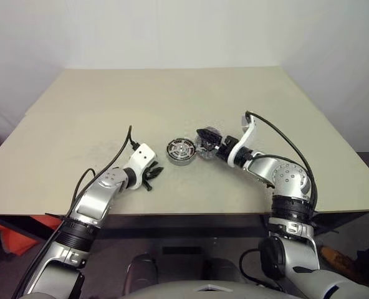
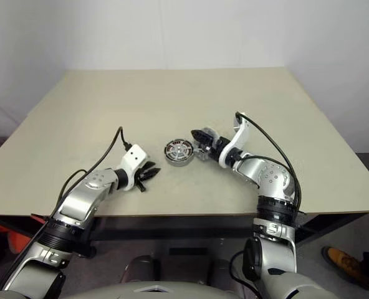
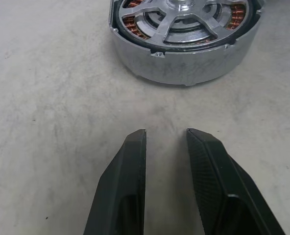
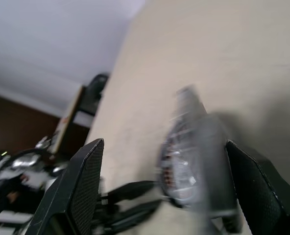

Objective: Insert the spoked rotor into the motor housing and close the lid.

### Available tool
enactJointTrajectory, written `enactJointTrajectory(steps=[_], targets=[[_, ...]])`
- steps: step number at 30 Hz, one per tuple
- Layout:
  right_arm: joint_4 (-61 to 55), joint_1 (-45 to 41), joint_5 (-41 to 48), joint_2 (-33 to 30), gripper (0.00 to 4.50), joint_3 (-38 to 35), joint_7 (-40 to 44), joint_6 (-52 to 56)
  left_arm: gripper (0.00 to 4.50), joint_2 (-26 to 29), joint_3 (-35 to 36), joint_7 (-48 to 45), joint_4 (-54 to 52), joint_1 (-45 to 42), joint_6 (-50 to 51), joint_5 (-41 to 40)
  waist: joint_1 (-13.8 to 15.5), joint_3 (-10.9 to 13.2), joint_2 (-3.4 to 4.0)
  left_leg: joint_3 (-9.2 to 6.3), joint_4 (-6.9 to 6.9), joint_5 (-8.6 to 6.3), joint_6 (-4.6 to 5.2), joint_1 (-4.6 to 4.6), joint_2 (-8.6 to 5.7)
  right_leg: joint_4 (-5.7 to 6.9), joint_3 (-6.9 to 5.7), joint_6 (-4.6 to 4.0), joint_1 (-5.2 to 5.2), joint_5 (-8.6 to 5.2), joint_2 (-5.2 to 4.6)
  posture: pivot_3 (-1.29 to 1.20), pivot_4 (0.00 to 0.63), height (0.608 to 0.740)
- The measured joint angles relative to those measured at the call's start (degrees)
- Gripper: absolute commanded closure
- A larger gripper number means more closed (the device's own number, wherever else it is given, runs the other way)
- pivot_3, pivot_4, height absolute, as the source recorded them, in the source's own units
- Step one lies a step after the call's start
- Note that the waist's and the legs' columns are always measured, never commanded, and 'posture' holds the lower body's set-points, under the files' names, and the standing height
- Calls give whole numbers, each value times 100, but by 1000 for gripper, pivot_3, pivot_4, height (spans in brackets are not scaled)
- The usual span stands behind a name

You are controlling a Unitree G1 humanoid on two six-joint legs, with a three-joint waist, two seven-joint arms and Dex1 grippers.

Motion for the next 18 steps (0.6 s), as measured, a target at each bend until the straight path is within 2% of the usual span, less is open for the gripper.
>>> enactJointTrajectory(steps=[6,12,15,18], targets=[[66,-231,-135,323,32,603,116,-180,3104,-1,15,77,1,-2,-4,0,2,0,0,0,-1,0,0,-2,-1,-1,1,0,0,0,-1,0,0,740],[358,-289,-489,262,32,991,442,-554,3104,35,112,118,-2,3,-4,-4,5,0,0,0,-2,0,-1,-4,-1,-2,1,0,-1,0,-1,0,0,740],[373,-282,-935,6,32,1363,869,-1184,3104,51,201,132,-9,45,-3,-6,6,0,0,0,-2,1,-2,-7,-1,-2,1,1,-2,0,-1,0,0,740],[358,-151,-1793,-413,32,2086,1507,-2384,3104,55,224,167,-9,60,-4,-6,13,0,-1,0,-2,0,-1,-9,-1,-3,1,1,-2,0,-1,0,0,740]])
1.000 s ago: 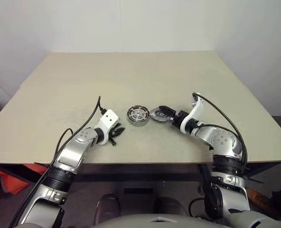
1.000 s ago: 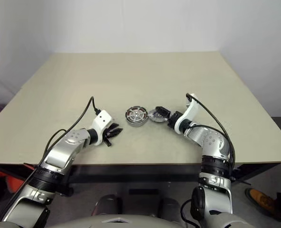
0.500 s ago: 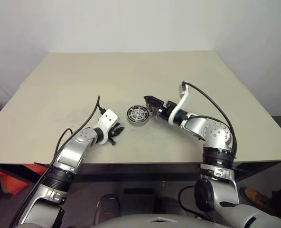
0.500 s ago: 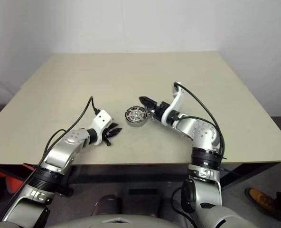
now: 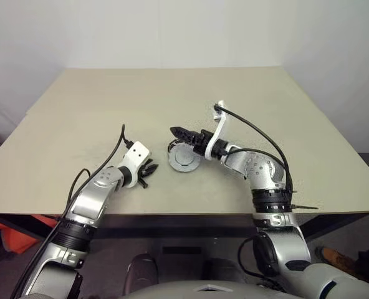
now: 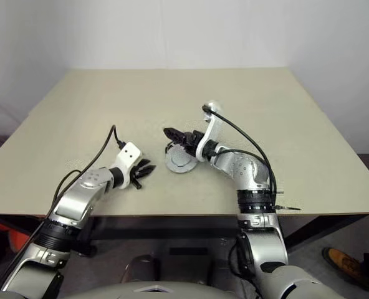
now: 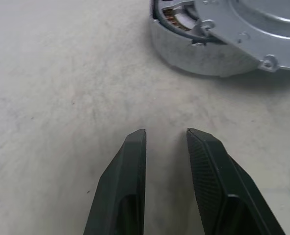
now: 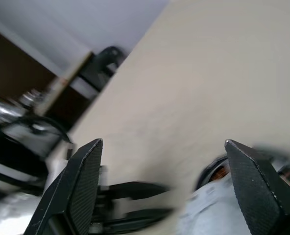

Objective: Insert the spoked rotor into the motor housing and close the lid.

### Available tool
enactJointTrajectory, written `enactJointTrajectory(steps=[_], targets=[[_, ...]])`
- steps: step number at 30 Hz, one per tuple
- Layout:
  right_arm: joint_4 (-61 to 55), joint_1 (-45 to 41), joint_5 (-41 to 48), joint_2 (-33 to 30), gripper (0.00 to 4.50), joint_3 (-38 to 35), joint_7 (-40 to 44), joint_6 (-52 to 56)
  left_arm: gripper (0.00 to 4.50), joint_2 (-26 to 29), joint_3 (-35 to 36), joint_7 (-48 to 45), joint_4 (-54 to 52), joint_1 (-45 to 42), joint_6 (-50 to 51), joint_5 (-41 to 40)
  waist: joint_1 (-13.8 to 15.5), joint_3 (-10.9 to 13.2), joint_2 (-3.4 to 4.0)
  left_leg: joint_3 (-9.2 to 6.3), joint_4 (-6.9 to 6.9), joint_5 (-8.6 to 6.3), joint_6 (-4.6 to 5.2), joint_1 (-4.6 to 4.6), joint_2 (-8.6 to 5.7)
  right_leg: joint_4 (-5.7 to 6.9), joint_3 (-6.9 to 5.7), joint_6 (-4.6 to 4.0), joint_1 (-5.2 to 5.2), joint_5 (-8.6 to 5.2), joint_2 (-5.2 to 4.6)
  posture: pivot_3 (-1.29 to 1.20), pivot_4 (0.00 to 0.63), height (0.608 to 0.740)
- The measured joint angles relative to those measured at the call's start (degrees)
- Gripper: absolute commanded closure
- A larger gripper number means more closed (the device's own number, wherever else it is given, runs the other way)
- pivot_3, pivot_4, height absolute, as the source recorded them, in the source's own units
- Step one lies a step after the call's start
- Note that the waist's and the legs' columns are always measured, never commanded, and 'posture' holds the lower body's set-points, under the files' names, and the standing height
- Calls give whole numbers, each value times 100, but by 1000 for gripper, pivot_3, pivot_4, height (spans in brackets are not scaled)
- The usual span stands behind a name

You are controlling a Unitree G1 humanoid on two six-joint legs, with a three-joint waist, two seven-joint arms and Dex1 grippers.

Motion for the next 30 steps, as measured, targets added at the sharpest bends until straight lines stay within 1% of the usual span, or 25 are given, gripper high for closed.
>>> enactJointTrajectory(steps=[2,4,8,11,13,15,30], targets=[[89,228,-981,-442,32,777,538,-1412,3104,-1,1,0,1,1,-17,-4,5,0,-1,0,0,-1,2,-4,0,-3,0,1,-2,0,-1,0,0,740],[442,326,-1655,-666,32,1212,864,-2498,3104,-2,1,-18,4,1,-63,-12,-4,1,-2,0,1,-1,3,-7,0,-2,0,1,-5,0,-1,0,0,740],[1111,348,-2414,-832,32,1646,1328,-3867,3104,-15,-6,-204,-3,1,-147,-112,-24,1,-2,1,2,-10,18,-11,2,1,0,-2,-11,1,1,0,0,740],[1332,349,-2578,-775,32,1721,1517,-4190,3104,-3,-6,-319,-34,1,-189,-154,-26,1,-2,1,3,-15,28,-11,3,2,0,-5,-10,2,2,0,0,740],[1446,353,-2673,-708,32,1751,1542,-4367,3104,14,-6,-348,-47,1,-202,-154,-29,1,-2,1,6,-17,31,-12,2,2,0,-37,-10,21,2,0,0,740],[1497,354,-2744,-640,32,1751,1546,-4475,3104,18,-5,-354,-48,1,-204,-154,-30,1,-2,1,7,-17,32,-13,2,2,0,-39,-10,22,2,0,0,740],[1957,348,-2931,-486,32,1595,1538,-4472,3104,41,-2,-338,-133,41,-203,-153,-33,1,-2,1,10,-17,32,-10,3,5,0,-42,-8,24,2,0,0,740]])
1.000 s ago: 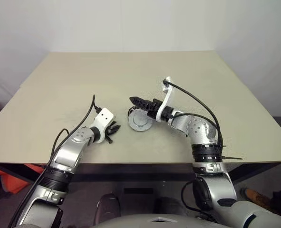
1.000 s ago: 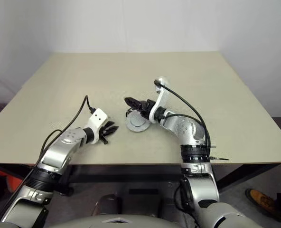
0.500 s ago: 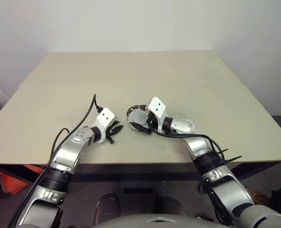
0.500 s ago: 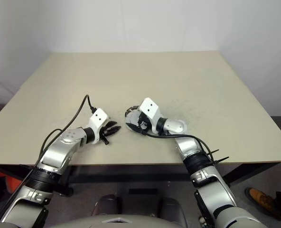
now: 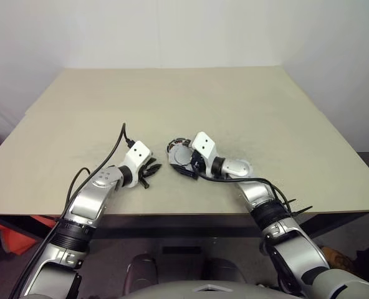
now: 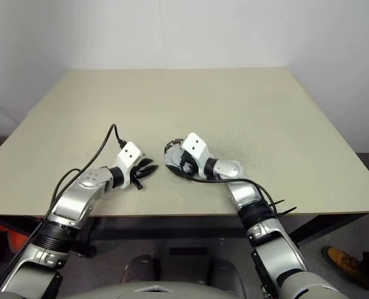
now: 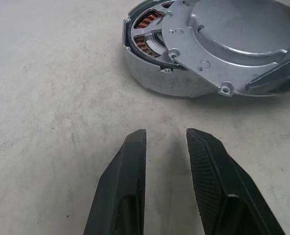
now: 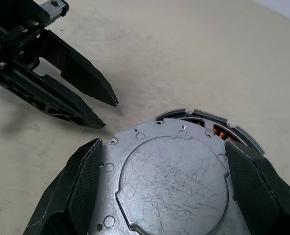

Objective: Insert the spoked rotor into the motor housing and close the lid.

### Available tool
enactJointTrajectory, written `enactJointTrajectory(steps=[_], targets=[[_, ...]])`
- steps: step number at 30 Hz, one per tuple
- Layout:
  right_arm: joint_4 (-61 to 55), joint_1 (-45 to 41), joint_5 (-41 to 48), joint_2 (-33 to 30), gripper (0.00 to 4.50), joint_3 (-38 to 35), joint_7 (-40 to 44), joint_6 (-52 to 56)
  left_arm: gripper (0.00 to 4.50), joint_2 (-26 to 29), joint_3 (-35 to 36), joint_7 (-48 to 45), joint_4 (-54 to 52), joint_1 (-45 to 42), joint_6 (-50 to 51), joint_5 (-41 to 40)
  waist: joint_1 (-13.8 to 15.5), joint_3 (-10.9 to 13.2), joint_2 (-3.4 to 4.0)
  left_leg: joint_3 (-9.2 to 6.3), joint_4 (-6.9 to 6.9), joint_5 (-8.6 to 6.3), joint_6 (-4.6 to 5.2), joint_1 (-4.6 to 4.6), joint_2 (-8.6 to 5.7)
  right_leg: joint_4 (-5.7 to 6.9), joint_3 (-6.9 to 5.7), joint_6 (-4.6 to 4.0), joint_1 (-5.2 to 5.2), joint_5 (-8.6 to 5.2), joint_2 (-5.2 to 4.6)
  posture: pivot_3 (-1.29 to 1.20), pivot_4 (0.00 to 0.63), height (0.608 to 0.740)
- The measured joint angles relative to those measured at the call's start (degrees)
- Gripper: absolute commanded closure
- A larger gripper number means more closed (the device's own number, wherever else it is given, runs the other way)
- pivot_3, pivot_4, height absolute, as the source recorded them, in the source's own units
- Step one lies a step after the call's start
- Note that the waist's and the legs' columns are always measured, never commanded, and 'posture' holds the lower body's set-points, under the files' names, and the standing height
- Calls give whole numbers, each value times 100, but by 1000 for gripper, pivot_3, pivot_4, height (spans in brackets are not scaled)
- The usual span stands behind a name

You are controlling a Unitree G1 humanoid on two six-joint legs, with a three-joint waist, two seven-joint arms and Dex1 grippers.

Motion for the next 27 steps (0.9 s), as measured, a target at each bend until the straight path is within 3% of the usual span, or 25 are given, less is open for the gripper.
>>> enactJointTrajectory(steps=[7,12,27], targets=[[7,-4,8,49,32,-105,98,116,3104,-1,0,33,-9,14,1,3,0,0,0,0,1,0,0,1,0,1,0,-1,1,0,0,0,0,740],[13,-50,30,64,1301,-228,142,273,3104,-1,0,41,-10,14,2,5,1,0,0,0,1,0,0,1,0,1,0,-1,1,0,0,0,0,740],[-290,-542,560,305,1301,-570,340,1303,3104,-3,-1,96,-19,88,2,16,-16,0,0,0,1,0,1,1,3,2,0,-3,-1,1,2,0,0,740]])
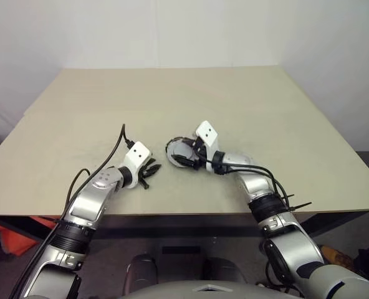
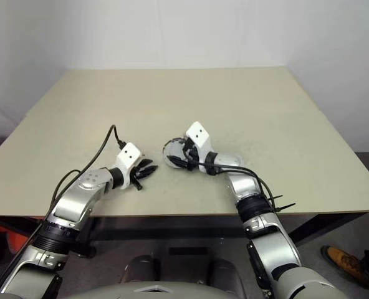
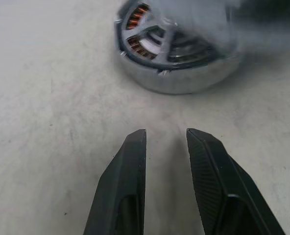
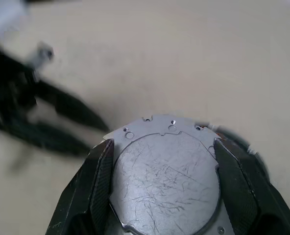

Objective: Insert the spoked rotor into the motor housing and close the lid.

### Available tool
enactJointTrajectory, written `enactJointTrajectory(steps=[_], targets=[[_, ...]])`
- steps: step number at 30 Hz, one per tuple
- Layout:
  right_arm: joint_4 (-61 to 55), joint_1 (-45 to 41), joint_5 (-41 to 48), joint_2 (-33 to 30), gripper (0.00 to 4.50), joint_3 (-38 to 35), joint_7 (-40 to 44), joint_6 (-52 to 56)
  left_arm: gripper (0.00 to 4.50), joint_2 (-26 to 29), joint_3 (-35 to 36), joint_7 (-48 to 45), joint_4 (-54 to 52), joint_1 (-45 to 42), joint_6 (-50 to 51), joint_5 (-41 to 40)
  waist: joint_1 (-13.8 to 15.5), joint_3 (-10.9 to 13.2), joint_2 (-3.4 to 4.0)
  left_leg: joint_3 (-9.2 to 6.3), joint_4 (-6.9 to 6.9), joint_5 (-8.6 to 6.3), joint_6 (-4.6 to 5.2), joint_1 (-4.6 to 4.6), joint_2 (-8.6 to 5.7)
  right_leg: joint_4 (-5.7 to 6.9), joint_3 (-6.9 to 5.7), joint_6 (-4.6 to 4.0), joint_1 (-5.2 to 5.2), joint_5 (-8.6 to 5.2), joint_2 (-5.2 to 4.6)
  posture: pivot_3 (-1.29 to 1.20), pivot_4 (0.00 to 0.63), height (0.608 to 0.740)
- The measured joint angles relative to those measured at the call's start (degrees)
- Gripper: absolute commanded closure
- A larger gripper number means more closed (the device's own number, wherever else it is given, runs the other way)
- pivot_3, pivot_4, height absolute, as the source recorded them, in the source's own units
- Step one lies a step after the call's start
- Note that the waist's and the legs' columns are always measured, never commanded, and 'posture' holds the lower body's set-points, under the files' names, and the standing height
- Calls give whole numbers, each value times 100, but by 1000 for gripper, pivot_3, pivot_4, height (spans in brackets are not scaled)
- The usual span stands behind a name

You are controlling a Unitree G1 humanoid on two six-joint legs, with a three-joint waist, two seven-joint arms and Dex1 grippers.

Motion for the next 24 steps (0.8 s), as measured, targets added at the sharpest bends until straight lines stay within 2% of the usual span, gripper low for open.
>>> enactJointTrajectory(steps=[5,15,24], targets=[[11,-229,28,99,1301,-55,-99,31,3104,22,1,15,-1,32,2,2,34,0,0,0,0,-2,3,-6,-3,-2,0,-2,1,1,-2,0,0,740],[1249,-408,-605,187,1301,-32,-736,-361,3104,80,25,30,-35,61,11,-6,-7,0,0,0,1,-1,2,-4,-1,1,0,-5,-2,1,-1,0,0,740],[1692,-648,-652,408,1301,-170,-1059,-449,3104,89,96,59,-113,125,40,-20,-106,0,0,0,4,-1,1,-2,0,6,0,-8,-1,2,-1,0,0,740]])
